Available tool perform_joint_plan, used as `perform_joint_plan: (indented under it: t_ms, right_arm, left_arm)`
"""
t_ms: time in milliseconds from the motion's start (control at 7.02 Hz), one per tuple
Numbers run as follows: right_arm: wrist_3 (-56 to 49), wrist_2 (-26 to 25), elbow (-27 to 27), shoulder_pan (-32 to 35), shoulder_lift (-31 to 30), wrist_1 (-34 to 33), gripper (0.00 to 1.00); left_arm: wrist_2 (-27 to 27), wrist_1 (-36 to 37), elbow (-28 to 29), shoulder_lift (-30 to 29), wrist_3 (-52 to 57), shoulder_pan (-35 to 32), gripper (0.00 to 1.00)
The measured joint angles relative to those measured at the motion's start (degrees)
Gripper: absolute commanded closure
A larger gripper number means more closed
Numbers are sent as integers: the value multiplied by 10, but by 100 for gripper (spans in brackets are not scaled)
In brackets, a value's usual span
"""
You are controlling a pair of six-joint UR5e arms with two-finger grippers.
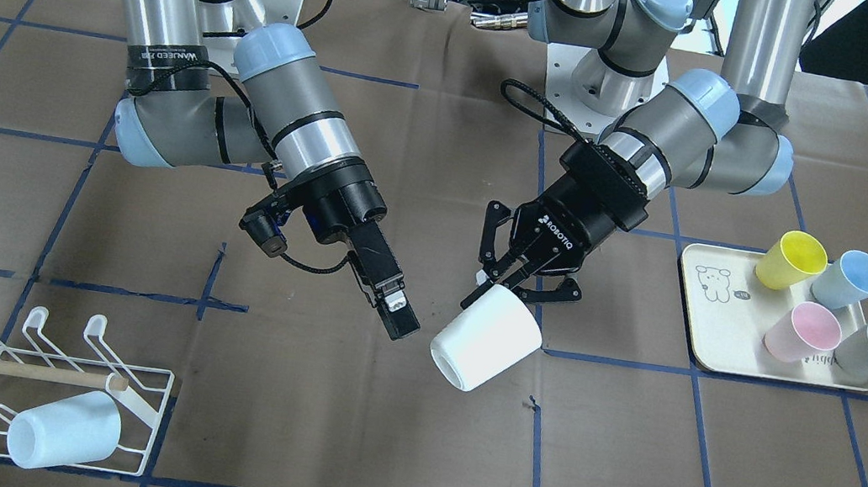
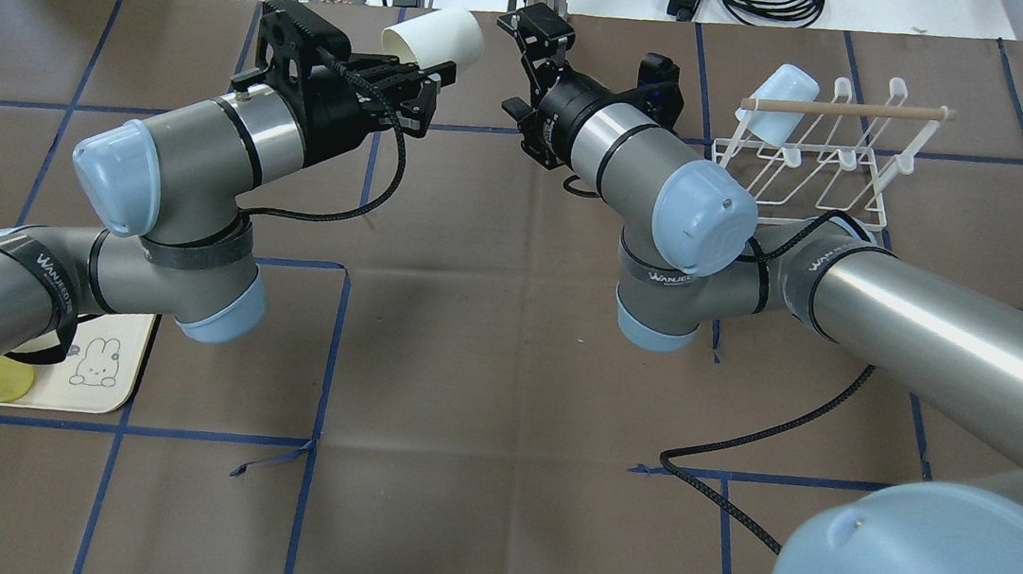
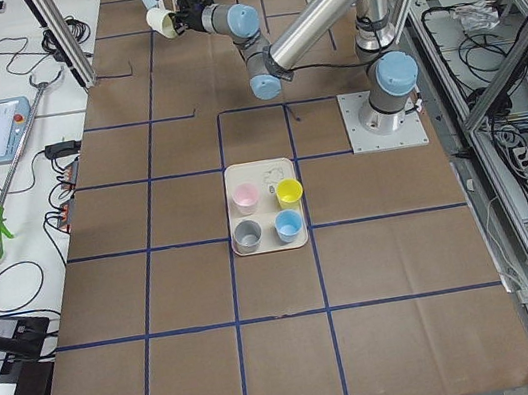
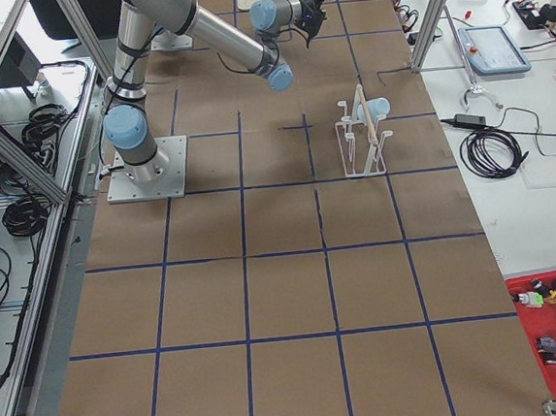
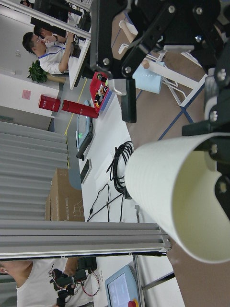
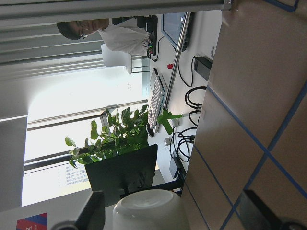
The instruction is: Transfer IKEA cup to right arm and place on rack
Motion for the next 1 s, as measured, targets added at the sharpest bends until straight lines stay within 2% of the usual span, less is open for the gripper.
perform_joint_plan:
  t_ms: [569,997]
  right_arm:
    - [24,-3,-56,29,40,2,0]
    - [28,-4,-71,35,45,6,0]
  left_arm:
    - [1,0,0,0,0,0,100]
    - [1,0,0,0,0,0,99]
